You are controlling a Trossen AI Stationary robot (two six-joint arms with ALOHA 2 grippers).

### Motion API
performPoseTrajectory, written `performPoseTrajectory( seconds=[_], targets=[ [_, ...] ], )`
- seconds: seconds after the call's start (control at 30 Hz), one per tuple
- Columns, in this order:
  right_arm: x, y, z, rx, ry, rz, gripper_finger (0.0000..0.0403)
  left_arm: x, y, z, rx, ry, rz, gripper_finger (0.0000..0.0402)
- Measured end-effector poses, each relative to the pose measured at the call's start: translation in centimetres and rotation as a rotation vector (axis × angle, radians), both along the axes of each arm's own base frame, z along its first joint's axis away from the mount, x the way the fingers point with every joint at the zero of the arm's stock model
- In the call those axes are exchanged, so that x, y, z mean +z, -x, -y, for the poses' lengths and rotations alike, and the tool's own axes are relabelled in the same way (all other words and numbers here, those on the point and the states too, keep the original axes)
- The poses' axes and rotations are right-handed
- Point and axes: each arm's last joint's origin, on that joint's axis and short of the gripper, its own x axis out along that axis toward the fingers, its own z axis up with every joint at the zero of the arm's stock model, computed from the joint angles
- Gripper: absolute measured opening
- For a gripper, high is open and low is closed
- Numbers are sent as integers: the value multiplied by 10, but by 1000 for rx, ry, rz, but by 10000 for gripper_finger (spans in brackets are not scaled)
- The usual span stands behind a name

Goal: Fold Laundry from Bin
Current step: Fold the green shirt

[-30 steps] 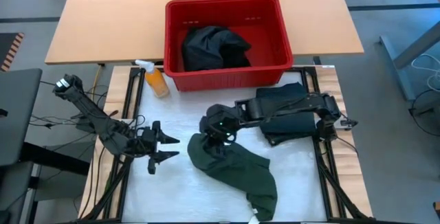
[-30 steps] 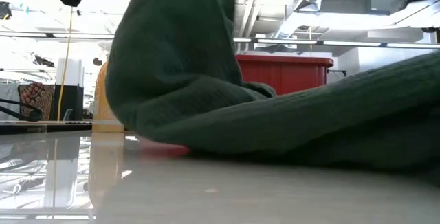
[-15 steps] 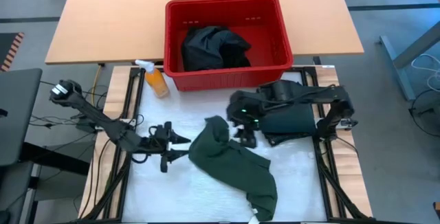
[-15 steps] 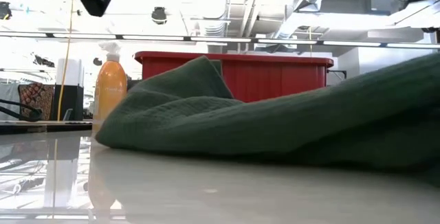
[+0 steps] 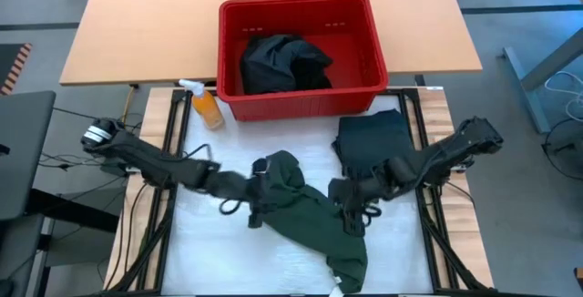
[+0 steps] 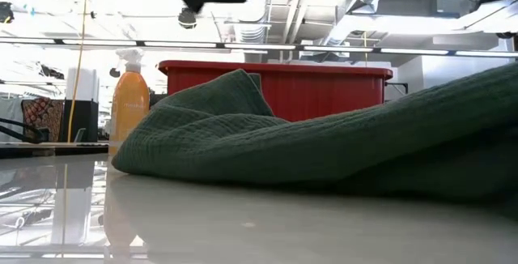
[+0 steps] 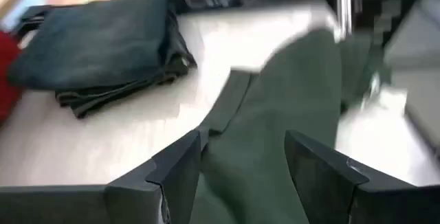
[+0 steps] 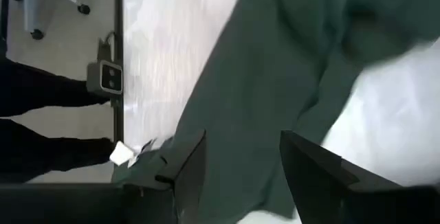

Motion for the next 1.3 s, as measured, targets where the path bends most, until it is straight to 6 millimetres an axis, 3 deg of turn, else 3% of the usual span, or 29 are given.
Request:
performPoseTrajectory(
  seconds=[0.17, 0.4, 0.57, 0.73, 0.87, 1.0, 1.13, 1.3],
  targets=[
    [-17, 16, -14, -54, -97, 29, 211, 5, -30, -15, -129, -142, -276, 201],
    [-20, 28, -34, -124, -57, 80, 211, -24, -66, -32, -194, -258, -474, 201],
    [-34, 35, -43, -208, -118, 31, 210, -49, -71, -40, -168, -248, -608, 201],
    [-64, 49, -36, -476, -179, -34, 201, -58, -67, -43, -153, -147, -701, 198],
    [-100, 58, -31, -727, -291, -95, 195, -62, -59, -43, -128, -67, -791, 161],
    [-131, 64, -31, -840, -392, -93, 196, -65, -54, -43, -87, -25, -846, 91],
    [-141, 74, -39, -918, -463, -27, 206, -66, -49, -43, -59, 12, -906, 15],
    [-147, 85, -53, -957, -488, -34, 221, -66, -47, -40, -61, 24, -931, 6]
  ],
)
